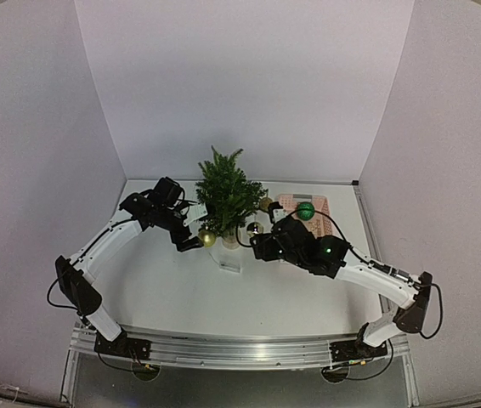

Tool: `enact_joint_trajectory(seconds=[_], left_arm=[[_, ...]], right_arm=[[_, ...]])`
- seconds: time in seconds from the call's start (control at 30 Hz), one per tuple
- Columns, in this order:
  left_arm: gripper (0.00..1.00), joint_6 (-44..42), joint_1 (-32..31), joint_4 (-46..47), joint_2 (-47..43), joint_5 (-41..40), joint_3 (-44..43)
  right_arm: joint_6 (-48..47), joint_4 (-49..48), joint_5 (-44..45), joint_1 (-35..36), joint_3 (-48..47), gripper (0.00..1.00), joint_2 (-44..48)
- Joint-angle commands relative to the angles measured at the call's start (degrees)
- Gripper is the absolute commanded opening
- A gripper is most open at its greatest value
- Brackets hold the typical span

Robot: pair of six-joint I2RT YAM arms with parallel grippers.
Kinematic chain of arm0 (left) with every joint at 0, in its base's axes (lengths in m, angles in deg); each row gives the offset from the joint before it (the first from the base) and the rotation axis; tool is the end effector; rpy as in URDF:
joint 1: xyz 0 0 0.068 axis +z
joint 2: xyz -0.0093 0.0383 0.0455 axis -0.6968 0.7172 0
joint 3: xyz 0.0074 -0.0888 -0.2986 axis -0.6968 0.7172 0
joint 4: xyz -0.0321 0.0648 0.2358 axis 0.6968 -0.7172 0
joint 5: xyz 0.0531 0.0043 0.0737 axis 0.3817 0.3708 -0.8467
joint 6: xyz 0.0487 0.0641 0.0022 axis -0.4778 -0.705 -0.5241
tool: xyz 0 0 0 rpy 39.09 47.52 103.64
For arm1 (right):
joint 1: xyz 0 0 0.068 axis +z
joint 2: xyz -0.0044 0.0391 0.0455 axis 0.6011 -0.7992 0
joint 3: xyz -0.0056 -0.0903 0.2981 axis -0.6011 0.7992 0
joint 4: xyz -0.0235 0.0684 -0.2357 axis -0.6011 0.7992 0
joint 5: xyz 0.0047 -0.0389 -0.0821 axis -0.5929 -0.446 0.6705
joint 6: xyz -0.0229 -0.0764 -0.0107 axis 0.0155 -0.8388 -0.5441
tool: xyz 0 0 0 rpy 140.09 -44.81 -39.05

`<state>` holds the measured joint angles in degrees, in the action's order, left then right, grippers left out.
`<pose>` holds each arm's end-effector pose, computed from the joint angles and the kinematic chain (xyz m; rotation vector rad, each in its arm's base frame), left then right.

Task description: Decorate the small christmas tree

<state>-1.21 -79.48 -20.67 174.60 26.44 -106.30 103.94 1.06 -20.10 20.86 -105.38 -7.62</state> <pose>0.2763 -0.2199 0.3649 1.5919 1.9779 -0.3538 0.2063 0.2772 0.3906 -0.2244 2.1656 0.5009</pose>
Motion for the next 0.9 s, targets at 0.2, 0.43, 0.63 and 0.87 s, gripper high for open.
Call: enact_joint_trajectory(seconds=[0.2,0.43,0.63,0.87], left_arm=[[0.99,4.10,0.81,2.81,-7.15,3.81,-2.00],[0.99,8.54,3.37,4.80,-10.95,5.25,-1.23],[0.99,10.92,7.61,5.99,-12.20,5.73,1.49],[0.99,10.78,10.23,6.25,-11.82,5.86,3.60]], right_arm=[[7.40,7.87,4.44,-9.19,0.33,0.70,2.94],[1.56,8.82,1.83,-20.24,0.23,0.70,-0.89],[-8.53,9.11,-1.16,-28.98,-6.24,0.78,-12.89],[-17.22,9.28,-0.83,-33.54,-19.37,0.79,-30.36]])
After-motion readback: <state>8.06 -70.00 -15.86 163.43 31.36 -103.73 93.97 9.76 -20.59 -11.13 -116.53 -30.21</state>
